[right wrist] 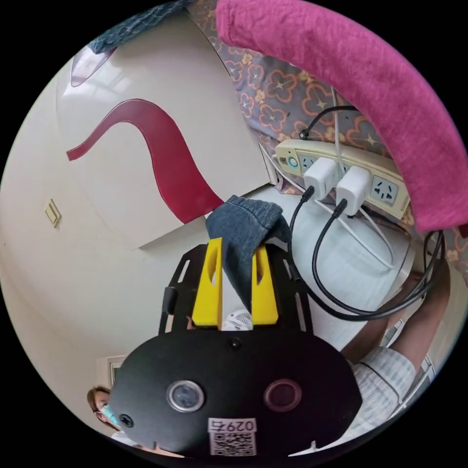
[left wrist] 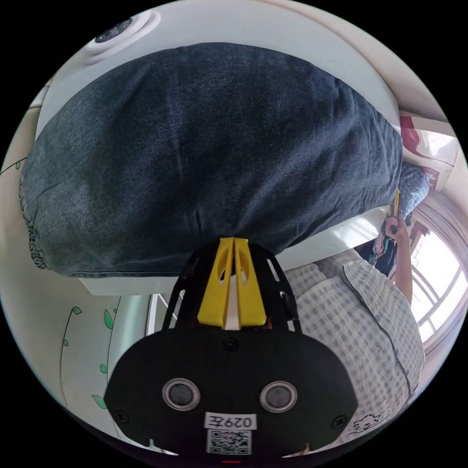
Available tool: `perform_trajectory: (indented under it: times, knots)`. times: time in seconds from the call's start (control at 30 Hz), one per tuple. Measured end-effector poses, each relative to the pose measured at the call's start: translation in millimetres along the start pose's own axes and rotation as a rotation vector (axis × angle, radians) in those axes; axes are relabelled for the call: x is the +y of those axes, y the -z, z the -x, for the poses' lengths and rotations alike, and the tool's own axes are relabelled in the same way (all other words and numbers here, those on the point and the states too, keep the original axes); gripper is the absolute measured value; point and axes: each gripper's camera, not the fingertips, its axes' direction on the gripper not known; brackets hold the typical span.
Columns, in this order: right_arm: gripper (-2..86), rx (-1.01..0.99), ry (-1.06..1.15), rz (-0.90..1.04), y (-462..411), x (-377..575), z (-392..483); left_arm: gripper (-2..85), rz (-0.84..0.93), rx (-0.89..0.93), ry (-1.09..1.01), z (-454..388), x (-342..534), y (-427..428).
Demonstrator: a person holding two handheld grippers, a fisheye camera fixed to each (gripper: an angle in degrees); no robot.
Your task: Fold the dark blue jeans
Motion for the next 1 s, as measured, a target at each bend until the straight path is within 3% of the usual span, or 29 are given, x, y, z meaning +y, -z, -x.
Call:
perform_trajectory:
  times: [0.17, 0.33, 0.43, 0.5, 0.57, 0.63, 0.7, 0.77, 0.83, 0.93, 1.0]
  knots:
    - [1.0, 0.081, 0.286, -0.034, -17, 53, 56, -1.0, -0.034, -0.008, -0.005, 3, 4, -2]
    - [0.8, 0.161, 0.751, 0.13, -87, 153, 154, -1.0, -0.048, -0.024, -0.011, 6, 7, -5]
    - [0.9, 0.239, 1.107, 0.352, -165, 252, 203, -1.0, -0.058, -0.011, -0.011, 11, 9, -7]
    - [1.1, 0.324, 1.365, 0.603, -241, 340, 210, -1.0, -0.078, 0.013, -0.007, 18, 13, -10]
    - [1.4, 0.441, 1.467, 0.777, -302, 394, 188, -1.0, -0.099, 0.035, -0.003, 24, 17, -12]
    - [1.7, 0.616, 1.506, 1.005, -366, 436, 144, -1.0, -0.123, 0.062, -0.001, 31, 22, -14]
    - [2.1, 0.802, 1.446, 1.361, -431, 475, 80, -1.0, -0.16, 0.1, -0.004, 40, 29, -17]
    - [2.9, 0.719, 1.349, 1.494, -447, 497, 66, -0.9, -0.194, 0.128, -0.012, 46, 35, -20]
    - [1.6, 0.635, 1.365, 1.523, -450, 515, 72, -0.9, -0.233, 0.164, -0.016, 54, 42, -23]
    - [0.7, 0.733, 1.429, 1.396, -453, 520, 88, -0.7, -0.317, 0.322, -0.039, 65, 57, -24]
    - [-0.1, 0.77, 1.385, 1.303, -450, 505, 93, -0.1, -0.497, 0.518, -0.072, 70, 75, -15]
